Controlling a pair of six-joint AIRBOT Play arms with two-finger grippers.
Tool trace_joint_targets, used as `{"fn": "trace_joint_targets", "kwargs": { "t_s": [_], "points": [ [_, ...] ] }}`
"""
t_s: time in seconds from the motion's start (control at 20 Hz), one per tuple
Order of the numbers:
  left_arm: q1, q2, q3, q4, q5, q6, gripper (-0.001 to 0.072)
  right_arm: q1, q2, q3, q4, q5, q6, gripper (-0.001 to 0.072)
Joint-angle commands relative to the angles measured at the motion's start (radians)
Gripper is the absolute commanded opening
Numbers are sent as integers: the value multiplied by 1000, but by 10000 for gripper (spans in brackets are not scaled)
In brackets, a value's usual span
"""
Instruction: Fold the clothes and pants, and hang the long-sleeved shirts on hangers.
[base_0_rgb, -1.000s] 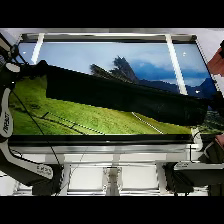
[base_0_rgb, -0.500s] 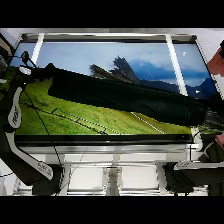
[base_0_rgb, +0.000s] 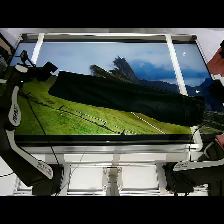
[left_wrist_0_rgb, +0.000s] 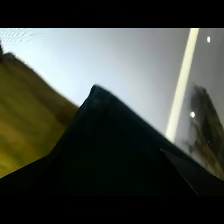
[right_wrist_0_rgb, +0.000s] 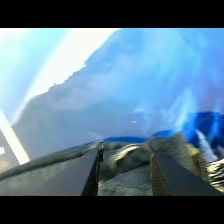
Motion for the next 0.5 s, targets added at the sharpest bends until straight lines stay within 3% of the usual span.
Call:
{"fn": "trace_joint_targets", "kwargs": {
  "t_s": [0.0, 0.25, 0.45],
  "points": [
    [62, -2, 5, 36, -195, -3, 671, 7, -1, 140, -17, 192, -8, 354],
    [114, -29, 4, 42, -382, -3, 671, 11, -2, 175, -18, 353, -18, 351],
    [111, -56, 4, 104, -442, -3, 671, 11, -2, 175, -17, 435, -18, 351]
  ]
}}
